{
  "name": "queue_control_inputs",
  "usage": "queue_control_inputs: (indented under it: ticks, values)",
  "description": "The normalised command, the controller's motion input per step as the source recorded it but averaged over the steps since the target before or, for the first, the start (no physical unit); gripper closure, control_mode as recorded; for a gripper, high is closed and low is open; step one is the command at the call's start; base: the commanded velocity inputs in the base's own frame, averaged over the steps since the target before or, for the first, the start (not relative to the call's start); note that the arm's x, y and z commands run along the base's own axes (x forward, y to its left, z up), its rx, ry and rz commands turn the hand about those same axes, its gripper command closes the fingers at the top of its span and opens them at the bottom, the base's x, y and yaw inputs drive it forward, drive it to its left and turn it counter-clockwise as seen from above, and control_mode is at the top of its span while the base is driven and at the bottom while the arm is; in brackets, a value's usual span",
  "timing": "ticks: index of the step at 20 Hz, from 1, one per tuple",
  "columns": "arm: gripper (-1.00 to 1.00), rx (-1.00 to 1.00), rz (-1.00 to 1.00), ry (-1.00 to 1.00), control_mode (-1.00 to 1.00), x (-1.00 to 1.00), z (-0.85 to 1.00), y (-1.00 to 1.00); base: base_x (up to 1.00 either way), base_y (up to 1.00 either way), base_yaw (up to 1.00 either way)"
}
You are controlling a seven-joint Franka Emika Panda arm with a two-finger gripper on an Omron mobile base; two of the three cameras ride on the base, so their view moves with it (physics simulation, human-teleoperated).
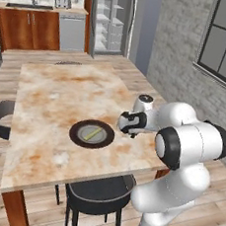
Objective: Retrieve the butter from the fridge and place it on a plate on the dining table. Then retrieve the butter knife by the fridge and place it near the plate.
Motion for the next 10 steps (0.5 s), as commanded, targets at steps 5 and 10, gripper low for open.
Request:
queue_control_inputs:
  ticks: [5, 10]
  values:
    - [1.00, 0.00, 0.00, -0.09, -1.00, 0.02, -0.64, 0.02, 0.00, 0.00, 0.00]
    - [1.00, 0.00, 0.00, 0.03, -1.00, 0.07, -0.30, 0.00, 0.00, 0.00, 0.00]
